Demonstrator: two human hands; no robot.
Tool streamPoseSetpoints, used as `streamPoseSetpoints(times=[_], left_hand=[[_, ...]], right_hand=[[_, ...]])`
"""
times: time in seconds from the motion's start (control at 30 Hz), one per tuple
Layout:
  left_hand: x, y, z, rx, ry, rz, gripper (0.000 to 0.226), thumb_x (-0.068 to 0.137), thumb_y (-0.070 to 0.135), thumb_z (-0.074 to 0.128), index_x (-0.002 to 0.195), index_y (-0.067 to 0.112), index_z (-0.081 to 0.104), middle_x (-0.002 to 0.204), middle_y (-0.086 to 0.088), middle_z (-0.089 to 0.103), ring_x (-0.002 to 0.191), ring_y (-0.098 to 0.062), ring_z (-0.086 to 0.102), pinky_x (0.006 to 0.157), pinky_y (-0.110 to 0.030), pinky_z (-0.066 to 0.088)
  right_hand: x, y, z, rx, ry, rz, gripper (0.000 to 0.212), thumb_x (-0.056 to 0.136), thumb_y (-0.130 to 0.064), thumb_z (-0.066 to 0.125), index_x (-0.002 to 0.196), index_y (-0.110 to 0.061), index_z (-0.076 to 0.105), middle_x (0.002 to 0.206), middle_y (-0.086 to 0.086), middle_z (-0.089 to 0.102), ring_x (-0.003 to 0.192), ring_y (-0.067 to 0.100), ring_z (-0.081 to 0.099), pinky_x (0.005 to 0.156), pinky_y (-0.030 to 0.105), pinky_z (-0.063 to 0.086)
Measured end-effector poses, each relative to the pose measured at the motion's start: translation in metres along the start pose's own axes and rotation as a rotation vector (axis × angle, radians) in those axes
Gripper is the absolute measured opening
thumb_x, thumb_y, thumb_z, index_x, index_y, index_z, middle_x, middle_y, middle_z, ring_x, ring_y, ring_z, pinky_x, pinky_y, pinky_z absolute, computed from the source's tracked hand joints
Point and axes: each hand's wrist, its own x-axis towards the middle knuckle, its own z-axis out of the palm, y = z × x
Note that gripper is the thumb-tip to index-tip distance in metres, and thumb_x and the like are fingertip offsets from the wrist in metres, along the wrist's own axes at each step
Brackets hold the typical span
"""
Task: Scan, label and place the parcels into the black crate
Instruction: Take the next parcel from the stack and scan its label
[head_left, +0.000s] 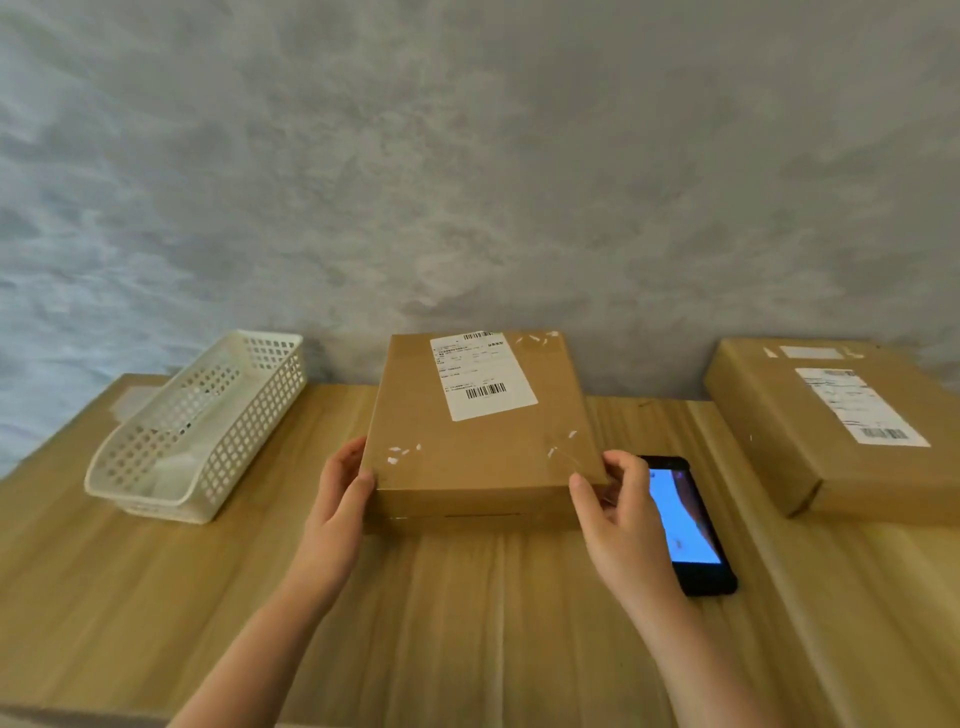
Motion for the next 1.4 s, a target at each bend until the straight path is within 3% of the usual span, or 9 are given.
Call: streamPoseSetpoints(times=[0.23, 0.33, 0.47, 0.67, 0.93, 1.1, 1.23, 1.33, 1.4], left_hand=[[0.001, -0.012, -0.019, 0.14, -0.139, 0.069, 0.035, 0.105, 0.027, 0.041, 0.136, 0.042, 0.043, 0.119, 0.049, 0.05, 0.113, 0.031, 0.04, 0.085, 0.008, 0.03], [0.004, -0.02, -0.026, 0.157, -0.169, 0.102, 0.032, 0.107, 0.032, 0.038, 0.138, 0.041, 0.042, 0.125, 0.048, 0.048, 0.123, 0.025, 0.038, 0.092, 0.005, 0.028], [0.009, -0.033, -0.034, 0.078, -0.16, 0.103, 0.058, 0.093, 0.055, 0.037, 0.146, 0.032, 0.043, 0.144, 0.015, 0.052, 0.135, 0.003, 0.043, 0.111, -0.02, 0.031], [0.007, -0.032, -0.029, 0.11, -0.154, 0.128, 0.039, 0.108, 0.015, 0.034, 0.143, 0.025, 0.046, 0.136, 0.022, 0.052, 0.121, 0.021, 0.044, 0.092, 0.004, 0.03], [0.01, -0.034, -0.027, 0.086, -0.138, 0.142, 0.038, 0.107, 0.011, 0.035, 0.141, 0.021, 0.048, 0.131, 0.022, 0.053, 0.115, 0.024, 0.046, 0.088, 0.005, 0.031], [0.009, -0.036, -0.028, 0.075, -0.146, 0.158, 0.039, 0.105, 0.025, 0.039, 0.143, 0.022, 0.049, 0.135, 0.02, 0.054, 0.121, 0.019, 0.046, 0.09, 0.004, 0.032], [0.009, -0.036, -0.028, 0.07, -0.141, 0.141, 0.037, 0.107, 0.02, 0.039, 0.143, 0.023, 0.049, 0.136, 0.02, 0.054, 0.119, 0.021, 0.045, 0.089, 0.004, 0.032], [0.009, -0.036, -0.029, 0.069, -0.144, 0.146, 0.043, 0.1, 0.036, 0.041, 0.142, 0.027, 0.05, 0.135, 0.023, 0.054, 0.122, 0.019, 0.045, 0.09, 0.003, 0.032], [0.01, -0.037, -0.03, 0.066, -0.141, 0.141, 0.037, 0.105, 0.028, 0.042, 0.141, 0.027, 0.05, 0.135, 0.023, 0.054, 0.122, 0.02, 0.044, 0.091, 0.003, 0.032]], right_hand=[[-0.01, 0.005, 0.005, -0.1, -0.031, 0.048, 0.037, 0.094, -0.04, 0.06, 0.125, -0.027, 0.044, 0.11, -0.02, 0.056, 0.099, 0.005, 0.059, 0.081, 0.02, 0.045], [-0.005, 0.006, -0.012, -0.162, 0.037, 0.039, 0.039, 0.096, -0.04, 0.057, 0.13, -0.022, 0.051, 0.118, -0.012, 0.058, 0.111, 0.007, 0.054, 0.094, 0.026, 0.043], [0.011, 0.027, -0.045, -0.469, 0.166, 0.065, 0.057, 0.088, -0.041, 0.066, 0.136, -0.017, 0.047, 0.129, 0.003, 0.058, 0.117, 0.025, 0.055, 0.092, 0.038, 0.047], [0.014, 0.051, -0.066, -0.806, -0.108, 0.191, 0.108, 0.072, -0.066, 0.072, 0.155, -0.02, 0.018, 0.151, 0.006, 0.039, 0.135, 0.028, 0.04, 0.105, 0.04, 0.04], [0.017, 0.048, -0.067, -0.77, -0.074, 0.188, 0.104, 0.072, -0.059, 0.076, 0.154, -0.023, 0.022, 0.148, 0.003, 0.043, 0.131, 0.028, 0.04, 0.103, 0.039, 0.04], [0.018, 0.041, -0.068, -0.735, -0.06, 0.235, 0.102, 0.063, -0.06, 0.08, 0.144, -0.018, 0.036, 0.133, 0.003, 0.054, 0.116, 0.024, 0.052, 0.089, 0.037, 0.049], [0.012, 0.029, -0.071, -0.726, -0.052, 0.224, 0.1, 0.068, -0.049, 0.082, 0.148, -0.017, 0.032, 0.139, 0.004, 0.05, 0.123, 0.025, 0.048, 0.093, 0.036, 0.046], [0.011, 0.004, -0.073, -0.719, -0.018, 0.195, 0.095, 0.069, -0.051, 0.082, 0.144, -0.016, 0.036, 0.132, 0.003, 0.053, 0.113, 0.023, 0.052, 0.081, 0.034, 0.045], [0.011, -0.019, -0.075, -0.705, -0.002, 0.152, 0.088, 0.068, -0.054, 0.08, 0.139, -0.017, 0.042, 0.125, 0.001, 0.056, 0.105, 0.021, 0.053, 0.076, 0.033, 0.044]])
